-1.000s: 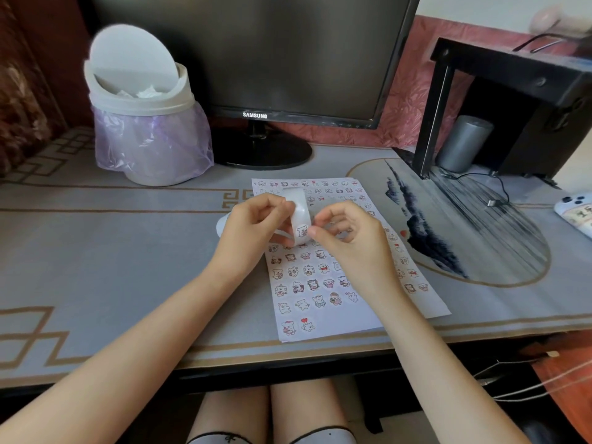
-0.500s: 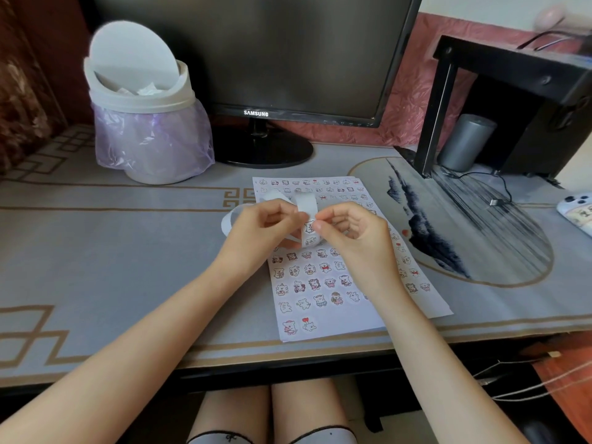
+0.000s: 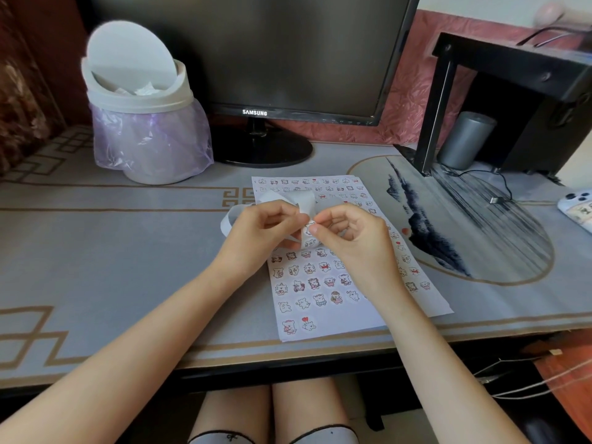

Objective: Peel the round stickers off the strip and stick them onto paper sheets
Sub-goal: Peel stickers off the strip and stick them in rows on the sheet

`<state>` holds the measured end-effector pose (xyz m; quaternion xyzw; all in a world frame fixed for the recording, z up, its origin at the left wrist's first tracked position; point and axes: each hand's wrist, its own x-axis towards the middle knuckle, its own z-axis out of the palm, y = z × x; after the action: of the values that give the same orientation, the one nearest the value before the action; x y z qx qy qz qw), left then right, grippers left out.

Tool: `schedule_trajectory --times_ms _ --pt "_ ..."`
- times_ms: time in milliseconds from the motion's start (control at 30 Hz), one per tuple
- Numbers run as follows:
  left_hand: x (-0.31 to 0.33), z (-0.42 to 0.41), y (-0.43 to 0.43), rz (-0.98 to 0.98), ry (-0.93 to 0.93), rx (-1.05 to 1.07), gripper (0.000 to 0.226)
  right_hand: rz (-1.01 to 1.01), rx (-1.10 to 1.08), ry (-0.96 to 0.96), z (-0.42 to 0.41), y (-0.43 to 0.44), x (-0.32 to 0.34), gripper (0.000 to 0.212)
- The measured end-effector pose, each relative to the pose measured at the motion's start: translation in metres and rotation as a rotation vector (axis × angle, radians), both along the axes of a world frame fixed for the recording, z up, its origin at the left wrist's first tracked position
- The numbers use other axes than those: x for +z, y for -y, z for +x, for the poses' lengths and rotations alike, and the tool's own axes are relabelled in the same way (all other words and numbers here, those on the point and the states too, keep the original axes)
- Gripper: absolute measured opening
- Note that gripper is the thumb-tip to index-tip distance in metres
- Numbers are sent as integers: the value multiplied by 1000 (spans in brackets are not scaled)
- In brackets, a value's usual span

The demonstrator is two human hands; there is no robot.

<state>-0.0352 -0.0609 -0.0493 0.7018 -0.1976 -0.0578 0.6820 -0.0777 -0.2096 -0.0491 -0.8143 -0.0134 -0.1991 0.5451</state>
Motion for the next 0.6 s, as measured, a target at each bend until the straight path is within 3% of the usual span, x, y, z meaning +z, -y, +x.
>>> schedule_trajectory --times_ms 433,600 --pt "-2 3 0 -26 -91 0 12 -176 -7 18 -10 2 1 7" --pt "-4 5 0 9 -91 36 14 -43 76 -63 -29 3 13 9"
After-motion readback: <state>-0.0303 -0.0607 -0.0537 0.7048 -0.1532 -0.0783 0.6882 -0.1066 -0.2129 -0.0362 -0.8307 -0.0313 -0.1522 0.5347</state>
